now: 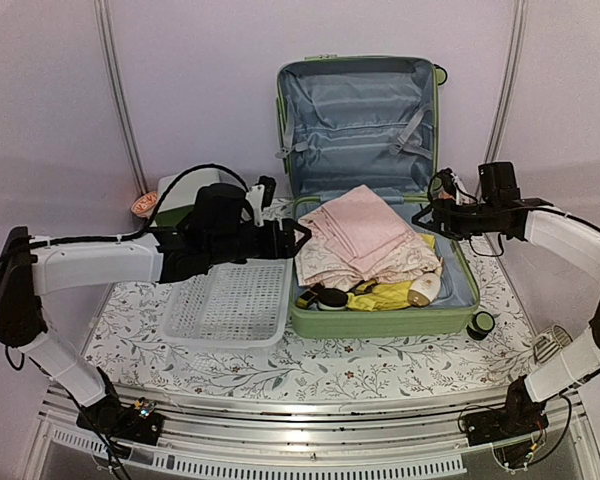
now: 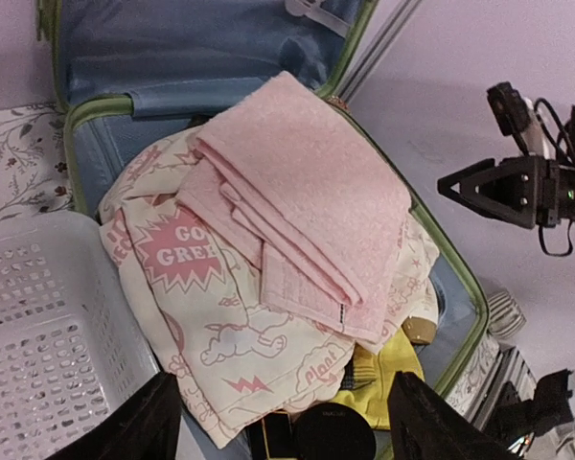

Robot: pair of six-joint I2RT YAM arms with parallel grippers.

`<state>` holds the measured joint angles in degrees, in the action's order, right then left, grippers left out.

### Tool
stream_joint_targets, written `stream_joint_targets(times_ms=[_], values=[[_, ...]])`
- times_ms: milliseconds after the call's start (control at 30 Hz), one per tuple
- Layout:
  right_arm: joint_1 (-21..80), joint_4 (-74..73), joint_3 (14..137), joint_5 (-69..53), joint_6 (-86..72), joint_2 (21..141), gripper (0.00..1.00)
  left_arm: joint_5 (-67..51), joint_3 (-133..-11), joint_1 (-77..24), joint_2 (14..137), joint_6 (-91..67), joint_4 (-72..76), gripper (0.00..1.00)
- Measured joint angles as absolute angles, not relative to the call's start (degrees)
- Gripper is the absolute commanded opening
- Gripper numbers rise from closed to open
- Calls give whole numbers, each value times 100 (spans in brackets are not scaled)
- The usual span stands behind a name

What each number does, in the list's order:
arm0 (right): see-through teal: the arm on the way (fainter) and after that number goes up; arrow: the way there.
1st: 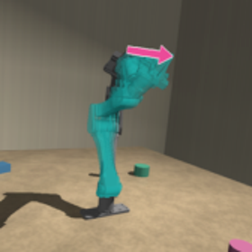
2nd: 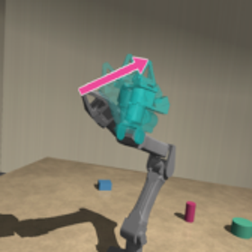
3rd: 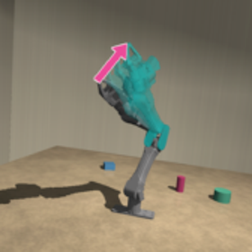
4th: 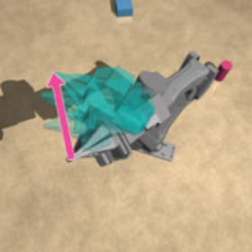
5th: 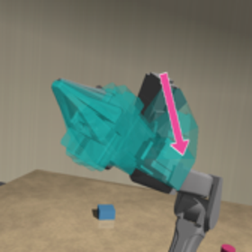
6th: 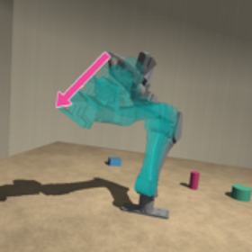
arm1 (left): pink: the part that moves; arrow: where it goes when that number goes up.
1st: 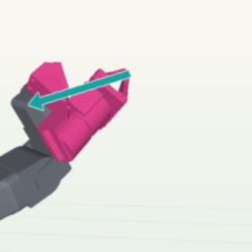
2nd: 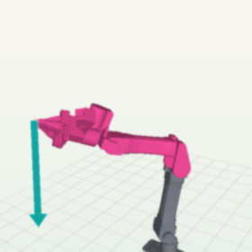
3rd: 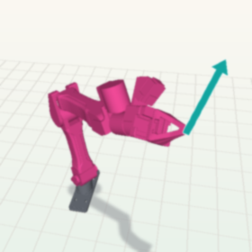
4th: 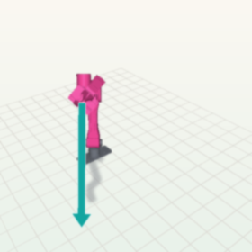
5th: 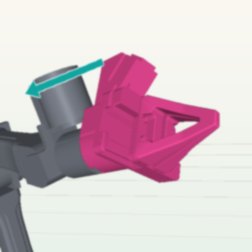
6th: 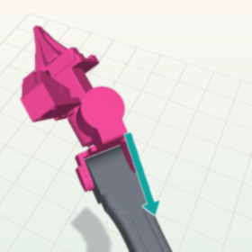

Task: Open, take out, and arrange the luggage
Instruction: Pick up the clothes from the opened luggage.

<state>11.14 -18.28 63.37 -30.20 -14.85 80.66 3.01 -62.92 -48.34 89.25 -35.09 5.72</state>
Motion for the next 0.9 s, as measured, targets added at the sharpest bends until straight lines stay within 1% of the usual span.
stream_joint_targets(times_ms=[33, 100, 233, 400, 800, 900], values=[[1114, -1887, 6375, -3177, -1483, 8158, 51, 193, -6292, -4834, 8925, -3328, 572, 76], [1120, -1975, 6479, -3479, -1481, 8394, 49, -54, -6292, -4834, 8927, -2910, 572, 76], [1118, -1975, 6536, -3833, -1586, 8715, 47, -521, -6294, -4836, 8927, -2235, 598, 77], [1125, -1881, 6536, -3942, -1739, 8827, 46, -871, -6294, -4838, 8930, -1680, 663, 78], [1175, -1535, 6622, -3981, -2049, 9347, 40, -998, -6683, -5009, 9216, -670, 613, 78], [1184, -1426, 6622, -3992, -2128, 9430, 34, -1002, -6694, -5065, 9223, -504, 613, 77]])
